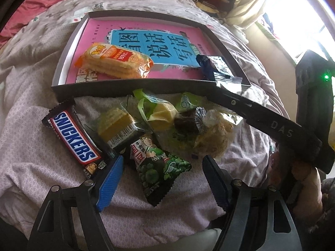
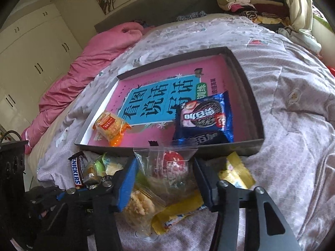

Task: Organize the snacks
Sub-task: 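Grasp the green snack pack with the left tool while the right tool grasps the clear bag with red ball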

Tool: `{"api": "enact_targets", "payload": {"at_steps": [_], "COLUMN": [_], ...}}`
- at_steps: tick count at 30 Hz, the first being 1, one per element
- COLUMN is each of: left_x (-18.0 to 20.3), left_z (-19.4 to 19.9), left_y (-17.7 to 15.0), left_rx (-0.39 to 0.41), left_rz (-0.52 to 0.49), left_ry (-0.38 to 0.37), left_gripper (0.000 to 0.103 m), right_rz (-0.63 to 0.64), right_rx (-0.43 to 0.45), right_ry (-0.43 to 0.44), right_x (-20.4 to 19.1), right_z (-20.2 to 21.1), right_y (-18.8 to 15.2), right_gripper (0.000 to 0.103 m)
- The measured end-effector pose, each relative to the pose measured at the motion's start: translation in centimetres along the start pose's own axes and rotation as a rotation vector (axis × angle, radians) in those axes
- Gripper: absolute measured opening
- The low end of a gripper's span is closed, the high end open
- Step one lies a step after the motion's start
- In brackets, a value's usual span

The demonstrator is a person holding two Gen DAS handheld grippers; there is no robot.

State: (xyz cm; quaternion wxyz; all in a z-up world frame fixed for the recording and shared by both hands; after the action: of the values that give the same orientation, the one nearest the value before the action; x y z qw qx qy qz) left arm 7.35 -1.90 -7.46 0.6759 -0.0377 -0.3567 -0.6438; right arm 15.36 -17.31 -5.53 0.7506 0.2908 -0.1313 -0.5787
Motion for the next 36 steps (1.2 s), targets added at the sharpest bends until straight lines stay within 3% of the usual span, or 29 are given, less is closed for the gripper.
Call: {"api": "enact_targets", "payload": {"at_steps": [1, 6, 9, 15, 36], "left_x": [-0.1, -1.2, -1.5, -1.0, 0.3], "left_z": [0.0, 0.2, 0.3, 0.5, 3.1], "left_y": [0.1, 0.2, 0.2, 0.3, -0.2], "left_rx": [0.005, 0.026, 0.034, 0.045, 0.058], "left_rz": [0.008, 0.055, 0.074, 0.051, 0.013], "left_ry": [-0.005, -0.018, -0.035, -0.04, -0.071], "left_gripper": [0.076, 0.063, 0.061, 0.05, 0.046], "right_rz": [0.001, -0.014, -0.064, -0.107, -0.056], "right_rx": [-0.004, 0.012, 0.027, 0.083, 0.175], "right_ry": [-0.001, 0.021, 0.059, 0.093, 0.125], "right_x": [-0.1, 0.3, 1.1, 2.1, 1.4], "right_z": [-0.1, 0.4, 1.1, 2.6, 4.6], "right_y": [0.0, 0.1, 0.3, 0.8, 1.2], "right_gripper": [0.045, 0.044, 0.044, 0.044, 0.044]}}
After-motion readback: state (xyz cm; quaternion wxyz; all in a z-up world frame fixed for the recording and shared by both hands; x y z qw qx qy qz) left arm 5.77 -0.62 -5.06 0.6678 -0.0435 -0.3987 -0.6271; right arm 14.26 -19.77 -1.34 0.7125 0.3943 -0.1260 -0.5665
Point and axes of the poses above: each gripper's, at about its wrist camera, not at the fingertips, and z roughly against the way its jaws point, x to its right, y to its top, the point moved 1 cm from there along -z, roughly the way its jaws point, and after that the axes turned 15 degrees about -y, right-handed, at the moved point
